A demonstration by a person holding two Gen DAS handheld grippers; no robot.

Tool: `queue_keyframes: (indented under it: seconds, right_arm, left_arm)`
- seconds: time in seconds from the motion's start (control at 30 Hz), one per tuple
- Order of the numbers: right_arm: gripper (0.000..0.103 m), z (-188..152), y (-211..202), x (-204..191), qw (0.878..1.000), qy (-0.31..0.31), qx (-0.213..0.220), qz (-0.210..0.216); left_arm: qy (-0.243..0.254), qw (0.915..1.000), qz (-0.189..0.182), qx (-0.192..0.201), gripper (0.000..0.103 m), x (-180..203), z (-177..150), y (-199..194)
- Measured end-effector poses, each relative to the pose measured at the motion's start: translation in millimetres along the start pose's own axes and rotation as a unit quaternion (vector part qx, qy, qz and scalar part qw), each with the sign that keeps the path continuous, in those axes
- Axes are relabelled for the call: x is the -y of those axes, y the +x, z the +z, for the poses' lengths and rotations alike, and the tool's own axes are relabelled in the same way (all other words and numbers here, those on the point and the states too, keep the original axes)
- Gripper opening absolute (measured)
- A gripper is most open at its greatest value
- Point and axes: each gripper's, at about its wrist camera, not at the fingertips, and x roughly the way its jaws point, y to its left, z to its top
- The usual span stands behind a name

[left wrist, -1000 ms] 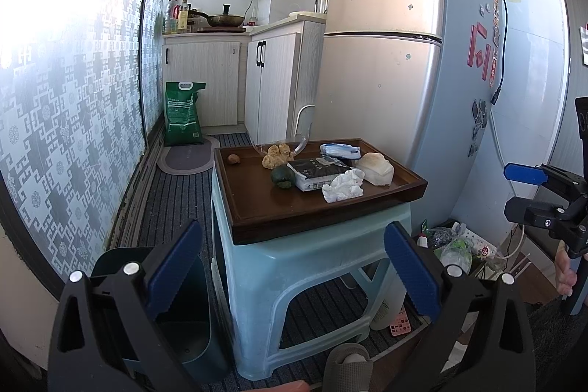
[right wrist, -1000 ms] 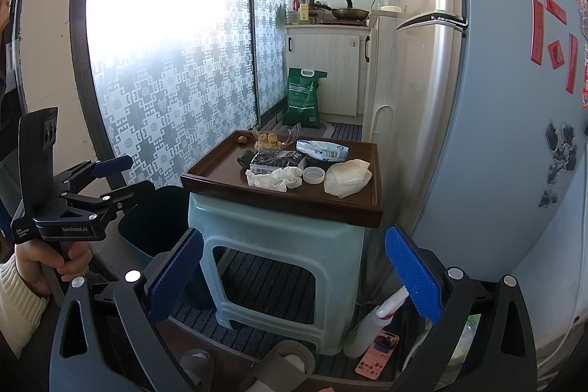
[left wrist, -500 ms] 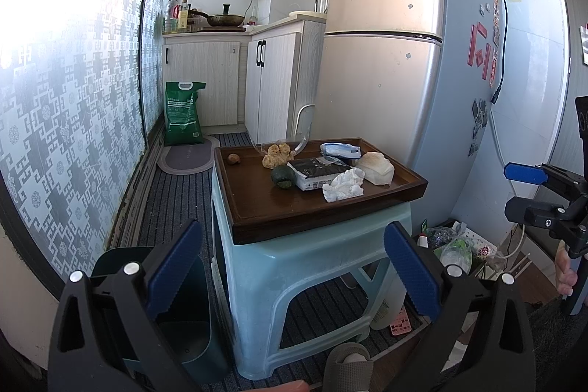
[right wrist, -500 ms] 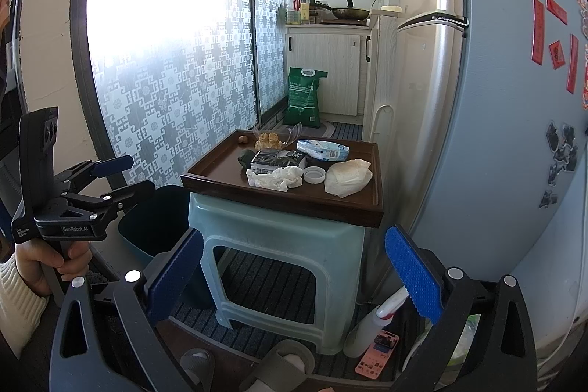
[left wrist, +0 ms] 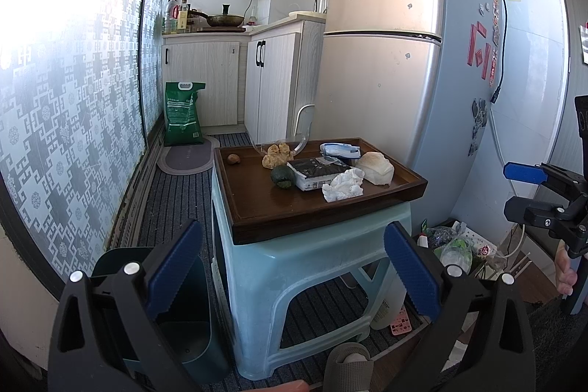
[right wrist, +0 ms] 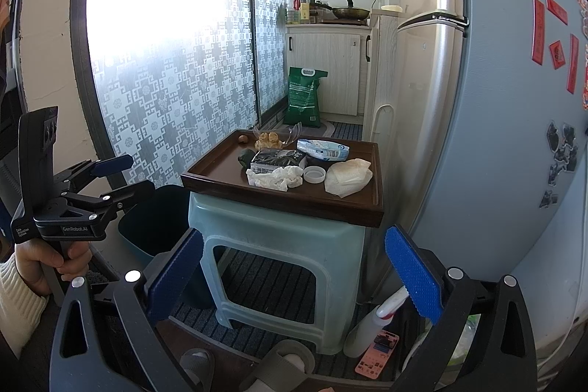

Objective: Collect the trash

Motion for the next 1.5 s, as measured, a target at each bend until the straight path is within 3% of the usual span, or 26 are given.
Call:
queue_keyframes:
  seconds: [0.83,1.27,1.5]
  right_arm:
    - [0.100,-0.6,-1.0,0.0,1.000,0.002,0.003,0.001]
    - [0.100,6.0,-5.9,17.2,1.000,0.009,-0.009,0.002]
    - [0.100,12.4,6.0,18.6,1.000,-0.010,-0.015,0.007]
  left_arm:
    - [0.001,1.0000,0.001,0.001,0.100,0.3,0.1,-0.2]
    - [0.031,0.9990,0.032,-0.007,0.100,0.2,0.2,-1.6]
    - [0.014,0.9990,0.036,0.022,0.100,-13.1,3.0,-11.6]
